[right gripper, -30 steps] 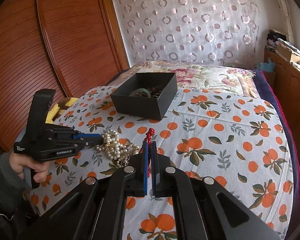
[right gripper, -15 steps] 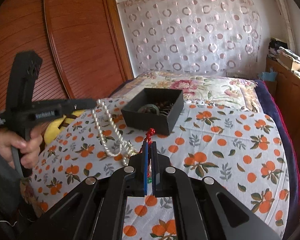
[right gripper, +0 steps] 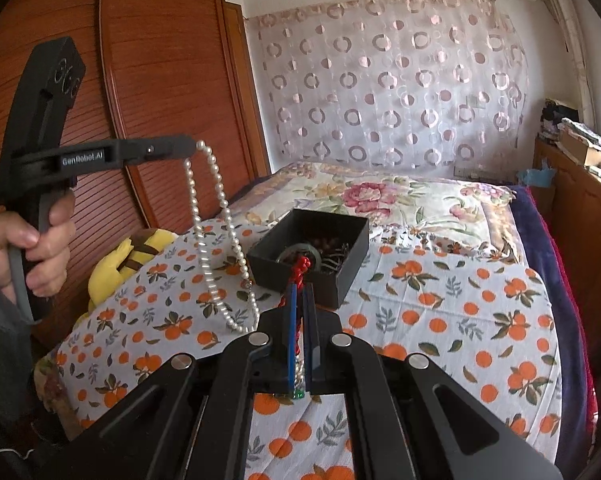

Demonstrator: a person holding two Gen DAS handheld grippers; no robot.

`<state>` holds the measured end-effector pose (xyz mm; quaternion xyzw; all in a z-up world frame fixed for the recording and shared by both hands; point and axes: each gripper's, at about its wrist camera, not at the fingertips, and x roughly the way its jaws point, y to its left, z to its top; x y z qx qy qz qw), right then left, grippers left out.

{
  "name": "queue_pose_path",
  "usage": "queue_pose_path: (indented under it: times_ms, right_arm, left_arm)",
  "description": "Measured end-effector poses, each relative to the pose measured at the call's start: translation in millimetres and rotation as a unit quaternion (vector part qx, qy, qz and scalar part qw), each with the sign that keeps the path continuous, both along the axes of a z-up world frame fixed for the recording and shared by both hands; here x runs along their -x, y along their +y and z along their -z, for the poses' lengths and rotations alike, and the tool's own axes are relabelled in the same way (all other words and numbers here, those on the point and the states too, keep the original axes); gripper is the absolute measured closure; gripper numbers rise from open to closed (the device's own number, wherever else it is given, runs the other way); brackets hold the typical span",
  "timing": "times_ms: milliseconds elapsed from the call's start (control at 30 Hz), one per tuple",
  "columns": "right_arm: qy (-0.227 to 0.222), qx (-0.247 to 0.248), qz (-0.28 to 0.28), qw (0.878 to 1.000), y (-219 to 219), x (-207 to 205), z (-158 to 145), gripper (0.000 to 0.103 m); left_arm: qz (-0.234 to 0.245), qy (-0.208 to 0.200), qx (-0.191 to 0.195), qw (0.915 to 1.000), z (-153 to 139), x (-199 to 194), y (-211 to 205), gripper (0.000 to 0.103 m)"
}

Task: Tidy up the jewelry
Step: 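Lift the pearl necklace over the black box with the left gripper while the right lowers the red bracelet in, then withdraw both grippers from the black box toward the remaining gold jewelry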

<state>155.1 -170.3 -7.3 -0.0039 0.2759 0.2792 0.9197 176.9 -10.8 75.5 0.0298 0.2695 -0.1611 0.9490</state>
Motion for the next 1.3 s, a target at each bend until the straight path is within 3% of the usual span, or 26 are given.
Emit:
queue_pose_path:
  times_ms: [600,700,1000,1300]
  right_arm:
    - [-0.018,-0.002,0.001,1.000,3,-38,-15,0.099]
    - [-0.016,0.001,0.001,1.000,5,-44,-13,0.099]
    - [-0.004,0.013,0.007,1.000,11,-72,2,0.099]
    - [0.014,0.028,0.003,1.000,35,-109,17,0.099]
  left_arm:
    - [-0.003,-0.044,-0.004,0.9990,-63,-64,-15,0.096]
    - [-0.004,-0.034,-0.008,0.9994,-55,-79,-17,0.096]
    - [-0.002,0.039,-0.014,0.9991,13,-112,-13,0.096]
    - [-0.014,0.080,-0.013,0.9966,64,-118,6,0.094]
